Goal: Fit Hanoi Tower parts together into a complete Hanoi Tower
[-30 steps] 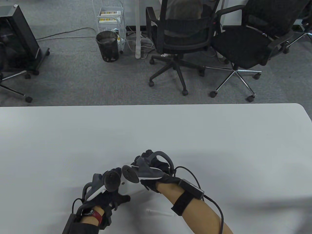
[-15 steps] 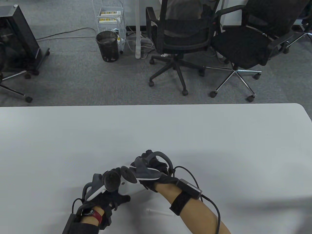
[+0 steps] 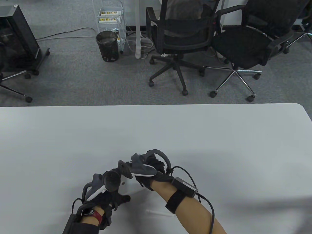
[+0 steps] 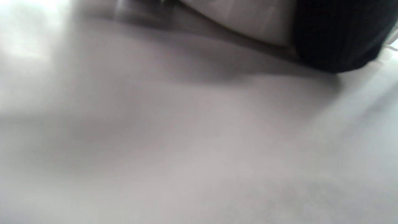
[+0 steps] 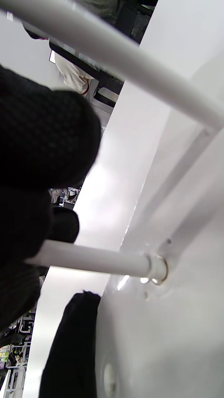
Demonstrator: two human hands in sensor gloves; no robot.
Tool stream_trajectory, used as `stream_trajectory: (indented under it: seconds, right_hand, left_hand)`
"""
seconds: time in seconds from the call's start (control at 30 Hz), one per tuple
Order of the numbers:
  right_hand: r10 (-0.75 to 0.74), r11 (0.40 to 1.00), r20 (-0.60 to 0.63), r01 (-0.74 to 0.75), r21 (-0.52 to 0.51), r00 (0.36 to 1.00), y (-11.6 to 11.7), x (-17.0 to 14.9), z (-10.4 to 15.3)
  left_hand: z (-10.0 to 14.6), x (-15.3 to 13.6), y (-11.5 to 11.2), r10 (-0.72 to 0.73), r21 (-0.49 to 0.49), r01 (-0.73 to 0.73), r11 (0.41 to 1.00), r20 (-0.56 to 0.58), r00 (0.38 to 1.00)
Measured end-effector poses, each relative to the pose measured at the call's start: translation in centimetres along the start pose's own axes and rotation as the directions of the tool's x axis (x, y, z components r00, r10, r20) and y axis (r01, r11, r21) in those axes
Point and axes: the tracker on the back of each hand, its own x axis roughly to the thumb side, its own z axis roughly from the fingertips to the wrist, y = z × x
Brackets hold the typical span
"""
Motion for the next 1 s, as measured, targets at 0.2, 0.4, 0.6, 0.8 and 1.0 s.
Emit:
stream_trajectory:
  seconds: [0.2, 0.4, 0.6, 0.8, 1.0]
  right_hand:
    - [0.007, 1.0, -0.02, -0.006, 0.01, 1.0, 0.3, 0.0, 0.3]
    - [-0.001, 1.0, -0.003, 0.001, -0.029, 1.0, 0.4, 0.0, 1.3]
    - [-0.004, 1.0, 0.019, 0.004, -0.002, 1.0, -0.2, -0.2, 3.2]
    - [-0.039, 0.998, 0.065, 0.042, -0.046, 0.997, -1.7, -0.6, 5.1]
    - [-0.062, 0.991, 0.077, 0.071, -0.113, 0.995, -3.9, -1.8, 7.0]
  left_hand:
    - [0.0, 0.0, 0.0, 0.001, -0.001, -0.001, 1.0, 0.0, 1.0]
    - [0.0, 0.0, 0.0, 0.0, -0.001, 0.0, 1.0, -0.001, 1.0]
    - [0.1, 0.0, 0.1, 0.0, -0.001, 0.0, 1.0, -0.001, 1.0]
    - [0.1, 0.0, 0.1, 0.001, -0.001, -0.001, 1.0, 0.001, 1.0]
    - [0.1, 0.0, 0.1, 0.002, -0.001, -0.002, 1.0, 0.001, 1.0]
